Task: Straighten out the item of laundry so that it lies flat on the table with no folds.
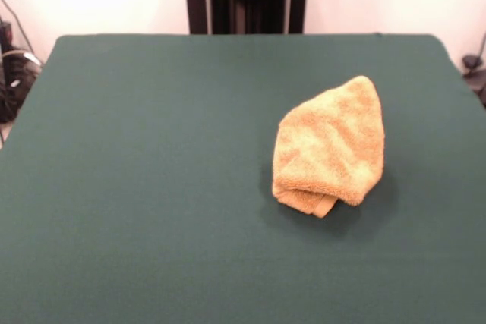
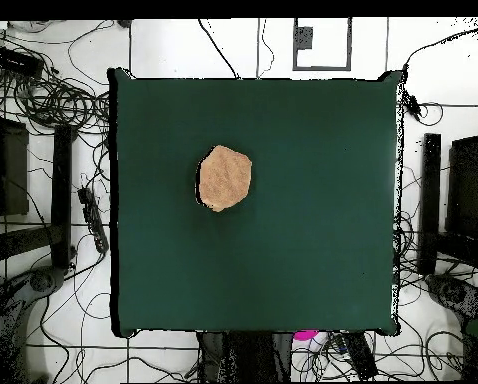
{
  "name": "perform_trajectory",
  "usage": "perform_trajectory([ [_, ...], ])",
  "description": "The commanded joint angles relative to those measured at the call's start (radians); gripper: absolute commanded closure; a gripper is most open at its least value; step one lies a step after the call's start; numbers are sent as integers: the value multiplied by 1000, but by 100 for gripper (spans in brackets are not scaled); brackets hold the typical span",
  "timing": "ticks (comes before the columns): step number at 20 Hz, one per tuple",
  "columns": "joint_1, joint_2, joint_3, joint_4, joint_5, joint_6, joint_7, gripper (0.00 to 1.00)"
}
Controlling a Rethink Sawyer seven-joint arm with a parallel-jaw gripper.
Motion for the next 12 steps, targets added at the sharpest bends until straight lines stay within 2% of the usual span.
perform_trajectory([
  [1, -60, -18, 180, 271, -63, -52, -319, 0],
  [12, -125, -75, 236, 336, -150, -69, -291, 0],
])
